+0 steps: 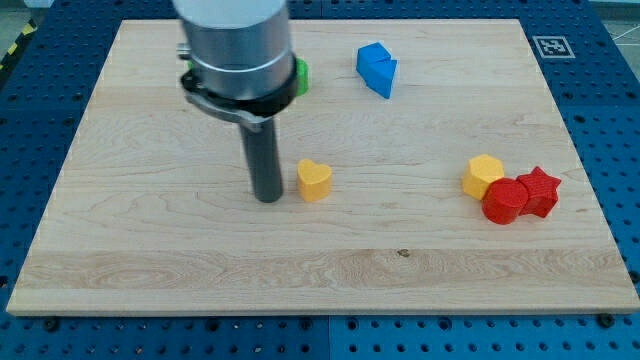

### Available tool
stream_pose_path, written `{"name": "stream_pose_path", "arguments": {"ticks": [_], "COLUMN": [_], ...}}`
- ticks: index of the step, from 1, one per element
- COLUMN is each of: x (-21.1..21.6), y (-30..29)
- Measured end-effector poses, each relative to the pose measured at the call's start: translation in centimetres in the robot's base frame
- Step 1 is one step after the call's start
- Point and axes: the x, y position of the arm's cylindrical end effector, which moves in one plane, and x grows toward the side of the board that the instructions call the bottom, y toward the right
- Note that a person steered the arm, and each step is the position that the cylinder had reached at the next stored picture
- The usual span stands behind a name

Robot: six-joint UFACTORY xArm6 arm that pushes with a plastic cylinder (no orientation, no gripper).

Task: Move the yellow heart closer to the yellow hexagon

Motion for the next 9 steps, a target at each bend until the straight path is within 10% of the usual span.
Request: {"name": "stream_pose_path", "arguments": {"ticks": [9], "x": [-1.5], "y": [12.7]}}
